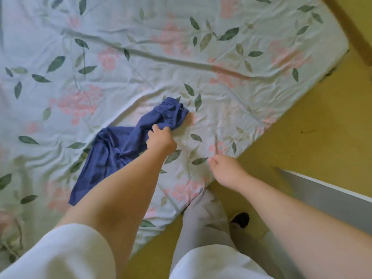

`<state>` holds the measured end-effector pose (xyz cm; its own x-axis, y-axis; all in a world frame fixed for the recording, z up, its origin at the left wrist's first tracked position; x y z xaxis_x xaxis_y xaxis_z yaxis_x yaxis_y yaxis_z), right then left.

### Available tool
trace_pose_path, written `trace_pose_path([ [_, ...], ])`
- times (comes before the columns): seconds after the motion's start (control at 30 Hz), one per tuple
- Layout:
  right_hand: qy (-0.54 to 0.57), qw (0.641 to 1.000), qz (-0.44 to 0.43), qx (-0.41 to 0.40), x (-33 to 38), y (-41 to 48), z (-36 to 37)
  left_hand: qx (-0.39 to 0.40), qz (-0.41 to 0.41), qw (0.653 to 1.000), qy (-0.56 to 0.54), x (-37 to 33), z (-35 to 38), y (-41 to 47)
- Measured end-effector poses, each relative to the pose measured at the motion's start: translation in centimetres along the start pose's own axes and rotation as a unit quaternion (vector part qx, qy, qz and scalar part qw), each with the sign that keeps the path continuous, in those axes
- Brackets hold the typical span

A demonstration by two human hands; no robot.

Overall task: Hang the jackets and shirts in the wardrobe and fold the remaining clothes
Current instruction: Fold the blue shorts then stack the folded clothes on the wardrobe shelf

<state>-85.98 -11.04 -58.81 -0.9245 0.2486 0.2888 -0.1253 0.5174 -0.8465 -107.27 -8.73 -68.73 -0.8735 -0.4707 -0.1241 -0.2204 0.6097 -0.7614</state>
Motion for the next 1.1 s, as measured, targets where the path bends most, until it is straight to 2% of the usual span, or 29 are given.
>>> trace_pose_path([
  [0.07, 0.011, 1.000, 0.017, -0.009, -0.7, 1.1, 0.3, -0.003, 0.043, 0.998, 0.043, -0.5, 0.7, 2.3],
  [0.13, 0.018, 0.999, 0.032, -0.014, -1.6, 1.6, 0.4, 0.025, 0.092, 0.992, 0.088, -0.9, 1.7, 3.9],
  [0.23, 0.016, 0.999, 0.046, -0.013, -3.1, 1.9, 0.3, 0.070, 0.077, 0.991, 0.087, -0.5, 2.8, 5.7],
  [0.3, 0.016, 0.998, 0.058, -0.009, -3.8, 1.8, 0.1, 0.041, 0.068, 0.993, 0.088, -0.2, 2.9, 6.3],
  [0.37, 0.013, 0.998, 0.065, -0.006, -4.2, 1.7, -0.2, -0.018, 0.063, 0.997, 0.037, -0.1, 2.0, 6.4],
  [0.43, 0.010, 0.998, 0.064, -0.005, -4.2, 1.4, -0.7, -0.086, 0.055, 0.993, -0.060, -0.1, 0.4, 5.9],
  [0.5, 0.011, 0.998, 0.062, -0.003, -3.8, 1.0, -1.4, -0.114, 0.067, 0.981, -0.139, -0.4, -1.4, 4.4],
  [0.7, 0.052, 0.998, 0.023, -0.018, -0.3, -0.6, -3.9, -0.104, 0.154, 0.943, -0.276, -3.4, -7.0, -4.2],
  [0.8, 0.147, 0.988, 0.004, -0.038, 2.4, -2.4, -6.2, -0.059, 0.192, 0.925, -0.322, -5.6, -10.3, -9.5],
  [0.87, 0.286, 0.957, -0.013, -0.039, 4.0, -4.2, -8.0, -0.042, 0.226, 0.914, -0.335, -7.2, -12.4, -12.8],
  [0.9, 0.365, 0.930, -0.021, -0.030, 4.6, -5.2, -9.0, -0.038, 0.246, 0.907, -0.341, -8.0, -13.3, -14.3],
  [0.97, 0.512, 0.858, -0.043, 0.017, 4.9, -7.3, -11.0, -0.039, 0.276, 0.891, -0.358, -9.6, -15.0, -16.8],
  [1.03, 0.602, 0.793, -0.074, 0.058, 4.4, -9.7, -13.2, -0.045, 0.301, 0.880, -0.364, -11.4, -16.4, -19.2],
  [1.07, 0.617, 0.780, -0.085, 0.056, 3.9, -10.8, -14.5, -0.044, 0.311, 0.873, -0.374, -12.5, -17.1, -20.4],
  [1.1, 0.613, 0.784, -0.093, 0.039, 3.3, -11.8, -15.7, -0.041, 0.320, 0.861, -0.394, -13.6, -17.6, -21.6],
])
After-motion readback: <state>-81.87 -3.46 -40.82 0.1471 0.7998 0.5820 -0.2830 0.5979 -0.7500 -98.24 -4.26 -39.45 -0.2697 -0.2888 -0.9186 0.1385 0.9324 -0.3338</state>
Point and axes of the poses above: each hand's wrist, its own y-axis towards the middle knuckle, its own z-axis out of the palm, x = y × z, the point moved 4 cm from there along y, towards the middle knuckle, and after that the axes turned 3 degrees about -x, right-handed, at the moved point
